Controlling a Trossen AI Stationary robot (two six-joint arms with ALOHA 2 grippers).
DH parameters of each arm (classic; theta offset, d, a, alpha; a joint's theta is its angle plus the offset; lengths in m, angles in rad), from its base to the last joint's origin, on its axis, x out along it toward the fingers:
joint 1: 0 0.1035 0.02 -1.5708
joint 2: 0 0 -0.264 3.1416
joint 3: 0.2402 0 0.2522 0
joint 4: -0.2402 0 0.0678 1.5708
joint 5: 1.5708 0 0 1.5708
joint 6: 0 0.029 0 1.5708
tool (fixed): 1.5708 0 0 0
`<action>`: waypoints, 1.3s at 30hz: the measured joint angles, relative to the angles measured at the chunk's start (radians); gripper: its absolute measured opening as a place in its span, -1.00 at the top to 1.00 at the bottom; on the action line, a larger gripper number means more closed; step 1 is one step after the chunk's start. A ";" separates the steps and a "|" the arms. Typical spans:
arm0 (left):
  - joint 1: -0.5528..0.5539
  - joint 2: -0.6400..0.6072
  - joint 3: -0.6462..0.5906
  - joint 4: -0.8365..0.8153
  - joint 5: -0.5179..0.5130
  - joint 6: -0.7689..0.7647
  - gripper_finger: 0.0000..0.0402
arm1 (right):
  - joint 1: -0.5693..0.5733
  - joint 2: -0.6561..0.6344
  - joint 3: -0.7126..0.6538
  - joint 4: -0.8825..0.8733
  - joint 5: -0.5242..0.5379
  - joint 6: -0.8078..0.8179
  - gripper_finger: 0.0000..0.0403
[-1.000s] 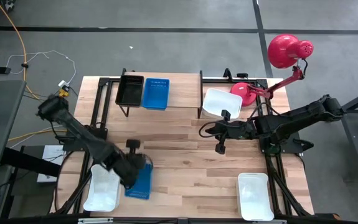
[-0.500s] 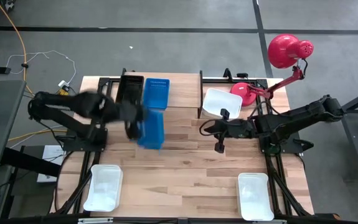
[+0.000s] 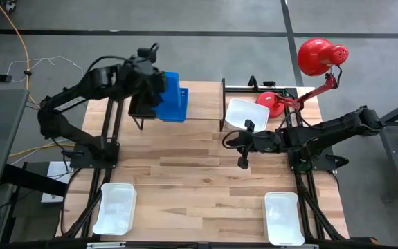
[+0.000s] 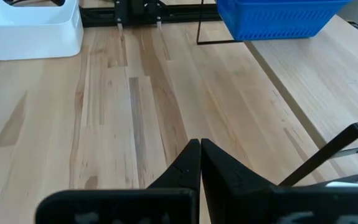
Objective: Stack baskets on shelf by color
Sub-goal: Stack the blue bin on the blue bin on the shelf
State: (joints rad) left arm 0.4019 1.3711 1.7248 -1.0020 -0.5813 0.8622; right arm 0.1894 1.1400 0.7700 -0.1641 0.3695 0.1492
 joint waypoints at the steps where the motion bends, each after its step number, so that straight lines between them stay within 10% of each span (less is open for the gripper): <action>1: 0.012 0.016 0.000 0.009 0.007 0.018 1.00 | 0.000 0.000 0.000 0.001 0.001 0.000 1.00; 39: 0.208 0.164 -0.001 0.053 0.267 0.128 1.00 | 0.000 0.000 0.000 -0.016 0.015 0.000 1.00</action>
State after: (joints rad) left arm 0.6102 1.5352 1.7242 -0.9493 -0.3141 0.9905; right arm 0.1894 1.1400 0.7700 -0.1799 0.3841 0.1490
